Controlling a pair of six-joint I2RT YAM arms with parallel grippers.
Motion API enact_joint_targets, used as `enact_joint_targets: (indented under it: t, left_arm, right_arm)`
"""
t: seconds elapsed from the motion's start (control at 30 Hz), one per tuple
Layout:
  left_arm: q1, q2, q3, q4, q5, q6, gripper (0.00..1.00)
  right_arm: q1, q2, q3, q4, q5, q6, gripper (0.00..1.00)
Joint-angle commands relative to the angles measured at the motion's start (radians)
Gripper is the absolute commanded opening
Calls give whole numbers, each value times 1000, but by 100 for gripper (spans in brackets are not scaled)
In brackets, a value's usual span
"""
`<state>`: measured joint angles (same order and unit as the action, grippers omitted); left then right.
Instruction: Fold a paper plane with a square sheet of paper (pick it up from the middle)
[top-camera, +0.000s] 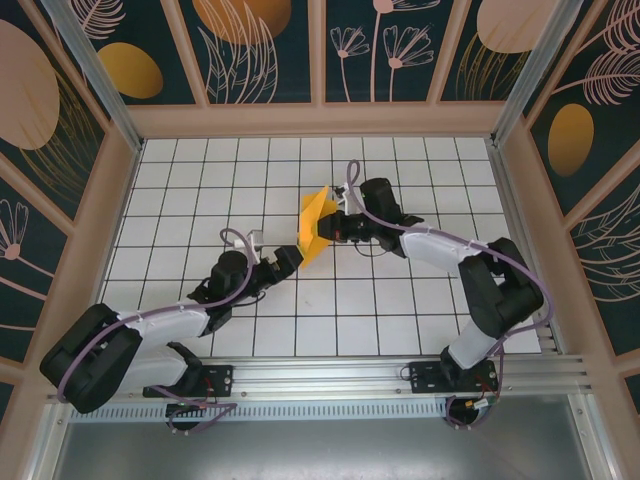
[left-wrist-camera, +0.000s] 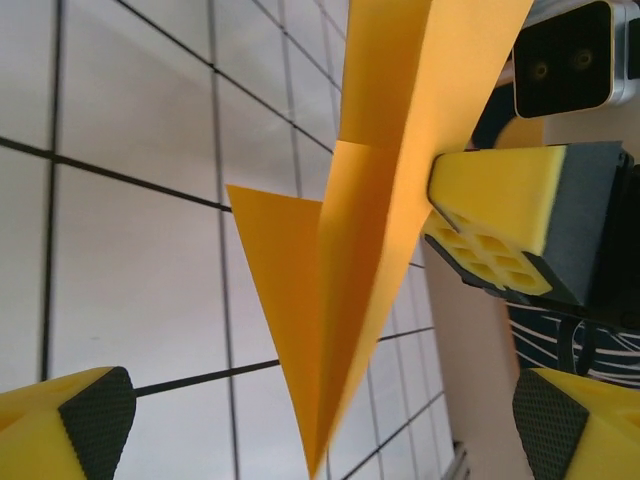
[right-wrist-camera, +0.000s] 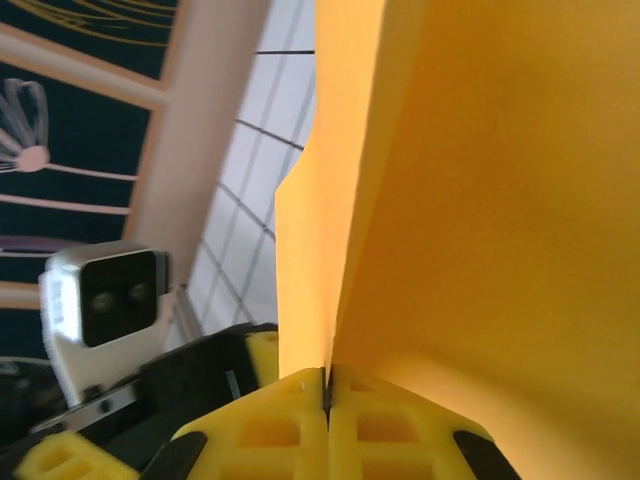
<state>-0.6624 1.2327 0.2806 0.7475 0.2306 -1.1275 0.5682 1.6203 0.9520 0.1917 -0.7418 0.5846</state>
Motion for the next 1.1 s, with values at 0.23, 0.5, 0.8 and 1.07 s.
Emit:
enact_joint_targets:
  t: [0.23, 0.5, 0.8, 1.07]
  left_arm:
    - [16, 8, 37, 270, 151, -38, 83]
    - [17, 17, 61, 319, 180, -48, 50]
    - [16, 10, 52, 318, 164, -38, 24]
    - [16, 0, 75, 189, 136, 31, 9]
  right_arm:
    - [-7, -106, -27, 66, -177, 88, 3]
    - [-10, -148, -45, 54, -193, 104, 4]
    - [-16, -159, -46, 31, -177, 91, 5]
    - [-16, -216, -29, -135, -38, 15, 36]
